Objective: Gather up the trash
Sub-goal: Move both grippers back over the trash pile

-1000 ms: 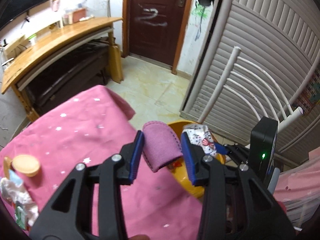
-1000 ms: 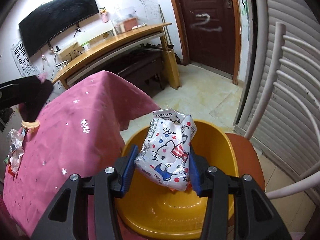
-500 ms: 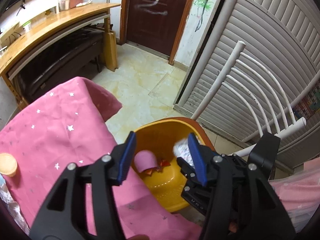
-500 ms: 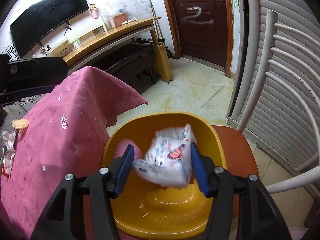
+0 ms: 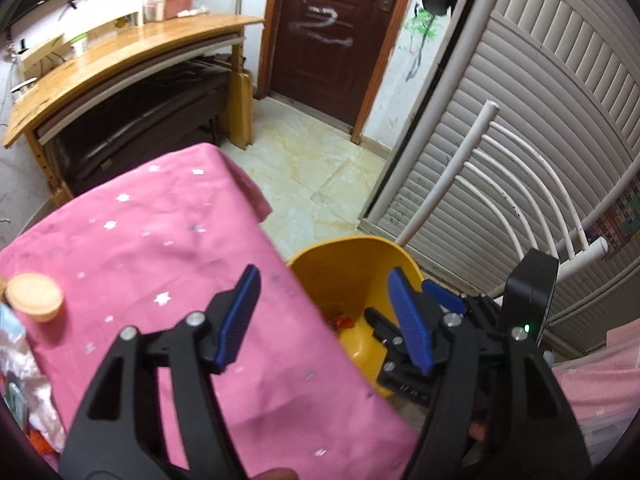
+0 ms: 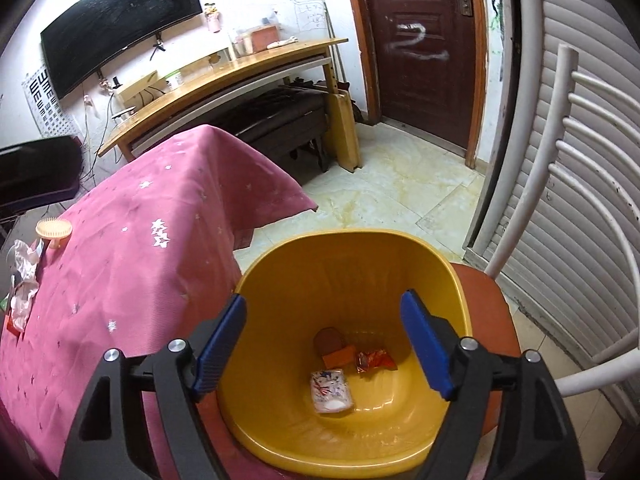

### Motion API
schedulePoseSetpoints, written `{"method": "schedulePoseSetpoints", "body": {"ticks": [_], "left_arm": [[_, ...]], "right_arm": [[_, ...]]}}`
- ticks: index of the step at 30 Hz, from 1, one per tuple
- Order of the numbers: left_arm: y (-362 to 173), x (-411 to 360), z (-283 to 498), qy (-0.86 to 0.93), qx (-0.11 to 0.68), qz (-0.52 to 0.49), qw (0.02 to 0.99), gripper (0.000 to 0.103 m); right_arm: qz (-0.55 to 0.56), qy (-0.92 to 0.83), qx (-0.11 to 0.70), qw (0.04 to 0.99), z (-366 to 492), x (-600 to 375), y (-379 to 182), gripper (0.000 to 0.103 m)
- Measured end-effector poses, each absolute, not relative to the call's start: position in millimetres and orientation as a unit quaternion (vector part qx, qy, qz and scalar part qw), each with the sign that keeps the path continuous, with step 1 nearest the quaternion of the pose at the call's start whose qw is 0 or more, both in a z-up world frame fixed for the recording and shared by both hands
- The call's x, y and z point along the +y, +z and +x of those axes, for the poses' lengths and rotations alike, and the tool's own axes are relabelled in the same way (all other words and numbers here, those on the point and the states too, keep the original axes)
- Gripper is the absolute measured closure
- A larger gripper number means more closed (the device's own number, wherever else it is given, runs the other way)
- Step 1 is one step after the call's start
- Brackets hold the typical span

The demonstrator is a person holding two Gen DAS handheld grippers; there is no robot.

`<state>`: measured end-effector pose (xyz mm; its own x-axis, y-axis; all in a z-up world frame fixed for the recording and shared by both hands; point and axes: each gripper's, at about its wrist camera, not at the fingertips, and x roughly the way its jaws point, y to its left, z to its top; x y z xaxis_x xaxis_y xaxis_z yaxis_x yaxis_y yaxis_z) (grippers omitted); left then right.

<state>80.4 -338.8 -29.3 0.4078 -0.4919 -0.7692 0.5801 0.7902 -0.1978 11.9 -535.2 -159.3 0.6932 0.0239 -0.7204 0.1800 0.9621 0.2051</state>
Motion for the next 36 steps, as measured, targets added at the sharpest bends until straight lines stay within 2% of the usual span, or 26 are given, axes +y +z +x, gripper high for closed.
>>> {"method": "schedulePoseSetpoints", "body": {"ticks": [1,4,6,21,30,36], "left_arm": [[-27,-327,77,-0.317,0.434,0.046,0.842,0.029],[-21,-302,70,-0.300,0.411,0.040,0.860,0.019],[-20,-284,64,-0.282,0.395,0.049,0.873,0.015],[-16,-173,59,-0.191,0.370,0.041,0.908,0.010],[-14,-126,57,-0.162,0.367,0.011,0.916,0.010],[-14,-72,59,-0.108,0.368,-0.011,0.924,0.010]], "right_arm": [[0.128,-0.042,0.388,0.912,11,-534,-159,0.029],[0.114,-0.038,0.384,0.916,11,-523,-154,0.029],[0.106,-0.035,0.381,0.918,11,-517,-151,0.029],[0.061,-0.028,0.333,0.940,10,-463,-108,0.028],[0.026,0.015,0.316,0.948,16,-414,-84,0.021],[0.001,0.064,0.314,0.947,21,-365,-77,0.021]]}}
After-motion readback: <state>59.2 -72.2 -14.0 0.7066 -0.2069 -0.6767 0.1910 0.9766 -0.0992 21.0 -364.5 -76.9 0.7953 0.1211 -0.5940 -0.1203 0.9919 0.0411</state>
